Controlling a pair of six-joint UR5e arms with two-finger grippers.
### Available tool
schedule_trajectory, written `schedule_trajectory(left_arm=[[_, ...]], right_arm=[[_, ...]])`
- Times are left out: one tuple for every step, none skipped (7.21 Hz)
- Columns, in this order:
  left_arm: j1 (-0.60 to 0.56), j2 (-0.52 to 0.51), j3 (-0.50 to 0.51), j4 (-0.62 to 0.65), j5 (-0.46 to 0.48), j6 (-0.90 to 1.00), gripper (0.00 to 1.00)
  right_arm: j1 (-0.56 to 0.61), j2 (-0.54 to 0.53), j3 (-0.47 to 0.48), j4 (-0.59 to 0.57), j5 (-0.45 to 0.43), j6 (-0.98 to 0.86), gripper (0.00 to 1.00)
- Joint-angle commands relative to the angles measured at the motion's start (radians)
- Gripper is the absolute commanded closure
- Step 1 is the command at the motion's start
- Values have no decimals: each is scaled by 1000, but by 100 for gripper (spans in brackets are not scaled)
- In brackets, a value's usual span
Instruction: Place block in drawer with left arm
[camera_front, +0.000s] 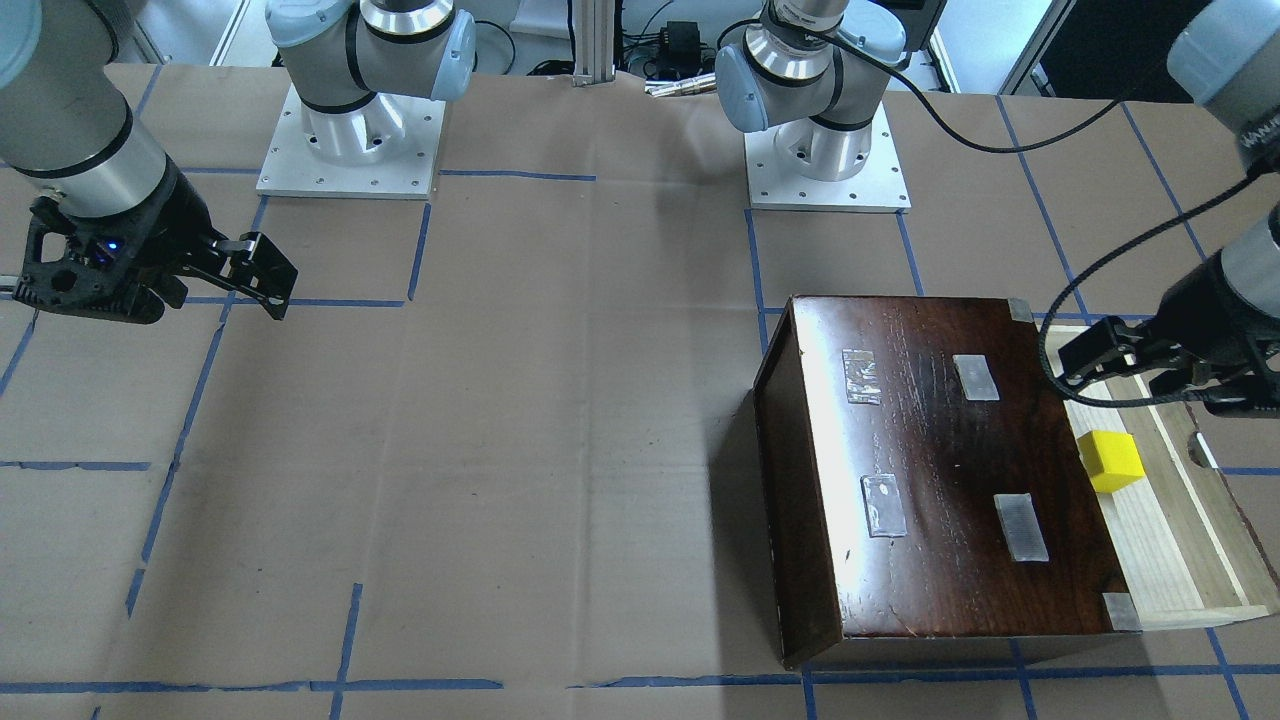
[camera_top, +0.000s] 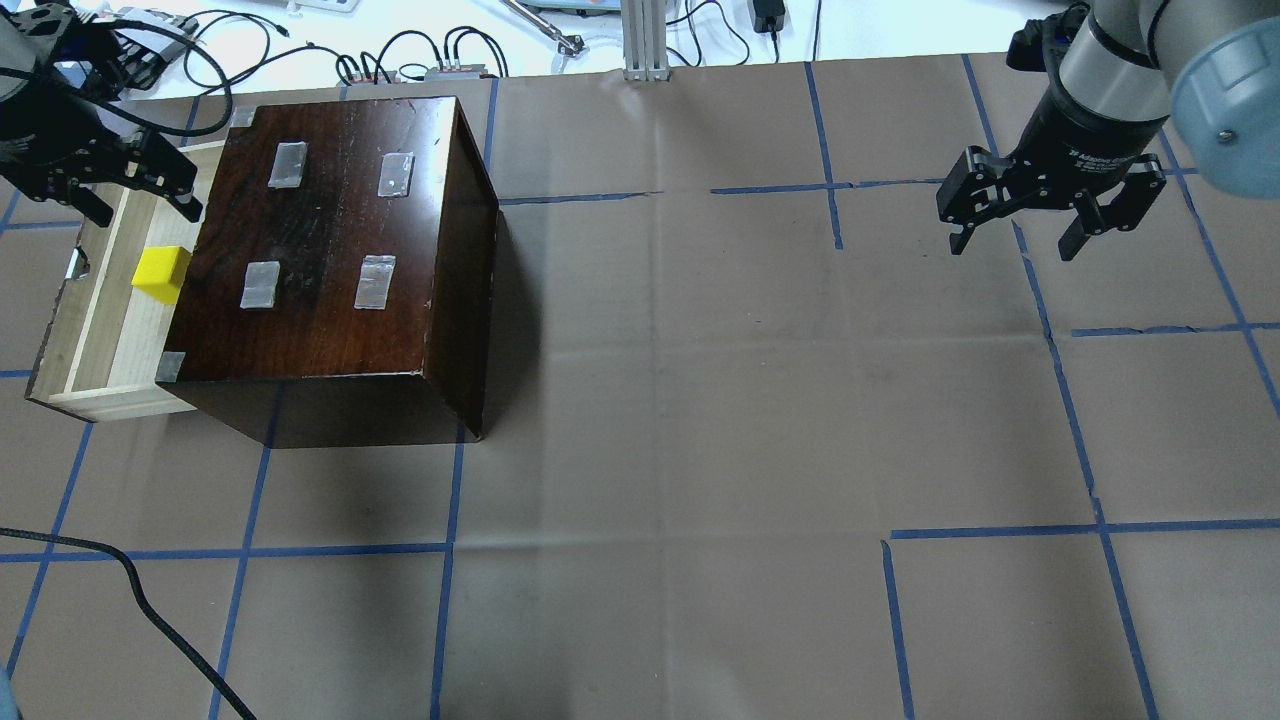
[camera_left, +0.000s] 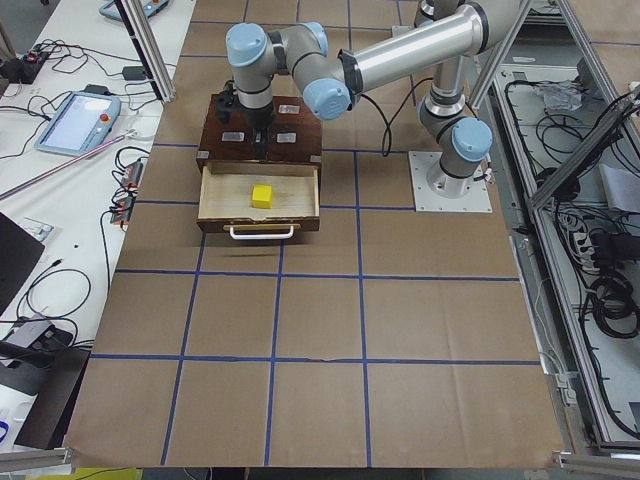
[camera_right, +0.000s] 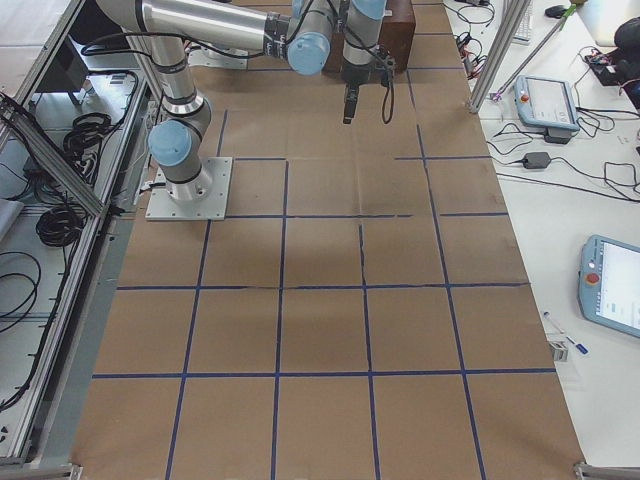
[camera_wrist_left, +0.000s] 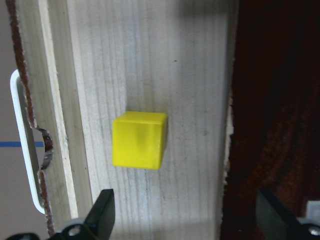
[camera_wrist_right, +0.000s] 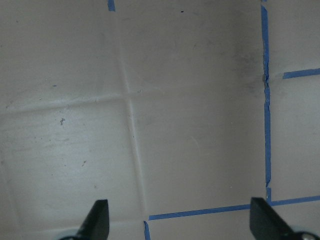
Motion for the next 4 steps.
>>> schedule_trajectory(left_arm=[[-143,55,-20,-80,-1,-166,1],[-178,80,-42,-103,-1,-243,1],[-224,91,-74,-91,9,-294,1],[-267,89,-80,-87,11,-308,1]], right_arm=[[0,0,0,0,0,0,0],[0,0,0,0,0,0,0],[0,0,0,0,0,0,0],[0,0,0,0,0,0,0]])
